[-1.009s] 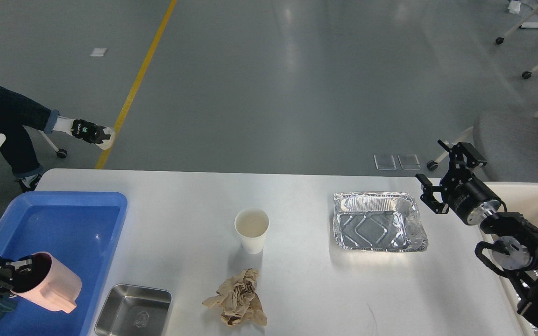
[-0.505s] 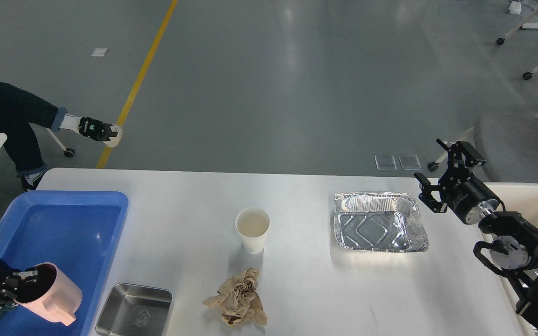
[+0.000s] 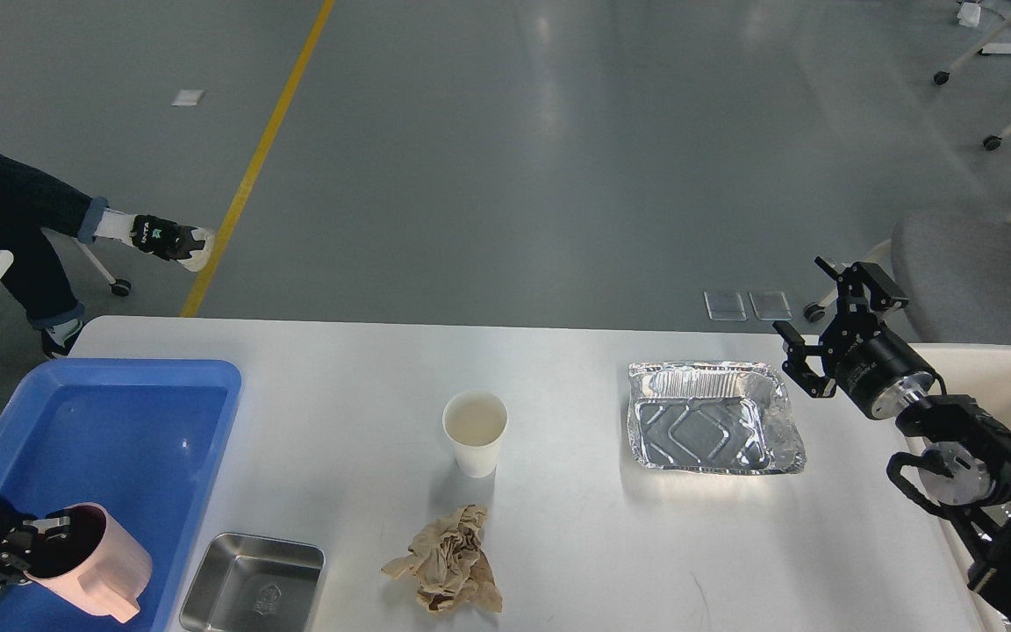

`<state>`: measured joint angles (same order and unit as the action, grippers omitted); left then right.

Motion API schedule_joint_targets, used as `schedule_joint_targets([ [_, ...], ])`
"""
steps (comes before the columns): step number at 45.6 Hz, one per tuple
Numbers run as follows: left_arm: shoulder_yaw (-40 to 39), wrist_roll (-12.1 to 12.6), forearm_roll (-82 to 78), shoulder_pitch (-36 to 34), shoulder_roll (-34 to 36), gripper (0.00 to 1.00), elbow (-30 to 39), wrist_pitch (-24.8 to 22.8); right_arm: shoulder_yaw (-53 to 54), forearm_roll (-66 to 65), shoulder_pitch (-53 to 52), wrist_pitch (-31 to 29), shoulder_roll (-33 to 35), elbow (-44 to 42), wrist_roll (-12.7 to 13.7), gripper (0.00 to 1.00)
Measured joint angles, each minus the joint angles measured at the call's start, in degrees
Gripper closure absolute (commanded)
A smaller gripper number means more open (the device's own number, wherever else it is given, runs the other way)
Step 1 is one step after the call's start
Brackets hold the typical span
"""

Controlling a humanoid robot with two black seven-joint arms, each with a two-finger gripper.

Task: Tidy desktop
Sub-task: 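Lower the pink cup into the blue bin and open the left gripper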

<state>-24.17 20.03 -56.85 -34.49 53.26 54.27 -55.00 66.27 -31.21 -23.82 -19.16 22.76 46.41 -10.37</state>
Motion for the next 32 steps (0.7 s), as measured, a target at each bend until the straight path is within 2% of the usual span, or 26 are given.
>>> schedule_joint_targets([
  [3,0.0,0.0,0.2,0.1,0.0,0.74,0.0,0.0,0.0,0.0,0.0,0.0,0.0,0.1,0.0,0.0],
  [6,0.0,0.0,0.3,0.1,-0.1,0.56,0.0,0.0,0.0,0.0,0.0,0.0,0.1,0.5,0.0,0.0],
  [10,0.0,0.0,0.6,0.3,-0.2,0.43,0.0,0.0,0.0,0.0,0.3,0.0,0.5,1.0,0.0,0.0],
  [12,0.0,0.0,0.6,0.5,-0.2,0.31,0.0,0.0,0.0,0.0,0.5,0.0,0.6,1.1,0.0,0.0],
  [15,-0.4,-0.1,0.7,0.7,-0.2,0.01,0.0,0.0,0.0,0.0,0.6,0.0,0.7,1.2,0.0,0.0],
  [23,-1.9,0.0,1.2,0.4,0.5,0.01,0.0,0.0,0.0,0.0,0.9,0.0,1.1,1.7,0.0,0.0],
  [32,-5.4,1.2,7.2,-0.2,2.8,0.01,0.0,0.0,0.0,0.0,0.9,0.1,1.1,2.1,0.0,0.0],
])
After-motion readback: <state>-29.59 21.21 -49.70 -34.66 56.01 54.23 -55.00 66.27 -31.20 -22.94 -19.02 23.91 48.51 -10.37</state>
